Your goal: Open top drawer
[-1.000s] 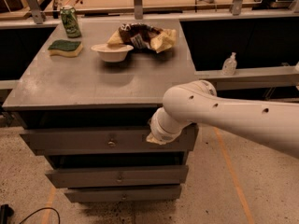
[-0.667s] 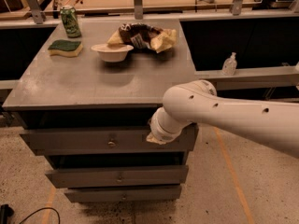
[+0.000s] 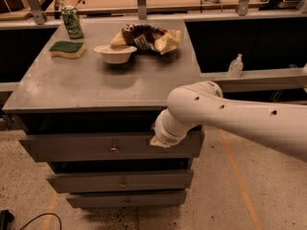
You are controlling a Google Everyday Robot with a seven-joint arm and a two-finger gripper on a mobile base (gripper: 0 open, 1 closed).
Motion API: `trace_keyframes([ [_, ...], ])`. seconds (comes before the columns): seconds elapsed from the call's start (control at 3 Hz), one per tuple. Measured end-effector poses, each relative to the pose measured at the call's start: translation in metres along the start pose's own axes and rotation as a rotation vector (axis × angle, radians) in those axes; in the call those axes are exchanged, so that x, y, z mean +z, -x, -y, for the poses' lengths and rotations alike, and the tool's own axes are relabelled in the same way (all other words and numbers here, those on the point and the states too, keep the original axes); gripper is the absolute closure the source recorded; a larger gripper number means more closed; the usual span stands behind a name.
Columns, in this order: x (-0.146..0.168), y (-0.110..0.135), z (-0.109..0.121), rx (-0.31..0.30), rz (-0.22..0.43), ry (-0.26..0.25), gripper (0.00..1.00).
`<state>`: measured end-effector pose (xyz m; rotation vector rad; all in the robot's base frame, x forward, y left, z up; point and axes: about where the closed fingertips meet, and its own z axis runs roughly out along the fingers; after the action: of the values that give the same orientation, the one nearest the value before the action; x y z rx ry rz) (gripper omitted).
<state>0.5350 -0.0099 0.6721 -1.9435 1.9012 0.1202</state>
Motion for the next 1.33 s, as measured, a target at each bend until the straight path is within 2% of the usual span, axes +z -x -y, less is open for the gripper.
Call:
trace_keyframes([
  [0.67, -0.001, 0.0, 0.0, 0.0, 0.0, 0.0, 0.12],
  [1.0, -0.006, 0.001, -0.009, 0.01, 0.013, 0.063, 0.0],
  [1.33, -0.02, 0.003, -0.03, 0.033, 0.042, 0.211, 0.0],
])
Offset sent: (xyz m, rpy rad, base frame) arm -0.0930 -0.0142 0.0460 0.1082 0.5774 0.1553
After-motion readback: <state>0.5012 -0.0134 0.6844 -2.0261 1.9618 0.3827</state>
